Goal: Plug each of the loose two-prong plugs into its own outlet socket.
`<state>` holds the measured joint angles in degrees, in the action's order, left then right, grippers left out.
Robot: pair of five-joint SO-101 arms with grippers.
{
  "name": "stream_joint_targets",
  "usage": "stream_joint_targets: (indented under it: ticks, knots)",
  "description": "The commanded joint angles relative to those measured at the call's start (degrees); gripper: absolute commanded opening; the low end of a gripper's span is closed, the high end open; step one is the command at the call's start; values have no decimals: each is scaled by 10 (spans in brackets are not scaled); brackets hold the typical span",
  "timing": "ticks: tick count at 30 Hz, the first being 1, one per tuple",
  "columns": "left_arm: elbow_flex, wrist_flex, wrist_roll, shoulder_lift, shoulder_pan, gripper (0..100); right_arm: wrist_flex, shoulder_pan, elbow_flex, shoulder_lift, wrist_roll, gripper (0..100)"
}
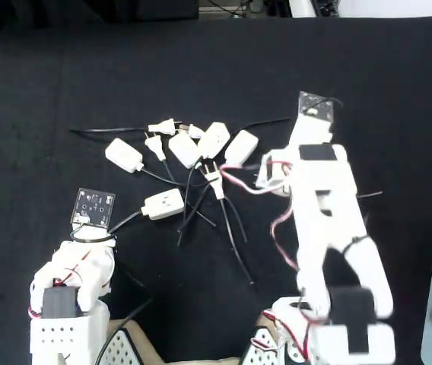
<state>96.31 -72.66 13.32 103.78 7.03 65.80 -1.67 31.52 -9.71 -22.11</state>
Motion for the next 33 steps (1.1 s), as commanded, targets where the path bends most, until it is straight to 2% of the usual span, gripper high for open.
stream_joint_targets:
  ticks: [1, 9, 17, 26, 33]
  knots:
    - [11, -4, -3, 5, -1, 30, 24, -4, -80, 62, -80, 171]
    - [11, -4, -3, 5, -1, 30, 40, -3, -175, 198, -178, 171]
    - [11, -4, -3, 5, -1, 30, 39, -3, -252, 298, -235, 171]
    - [11, -4, -3, 5, -1, 30, 40, 31, -342, 384, -249, 168]
    - [11, -4, -3, 5, -1, 30, 41, 30, -350, 400, -248, 167]
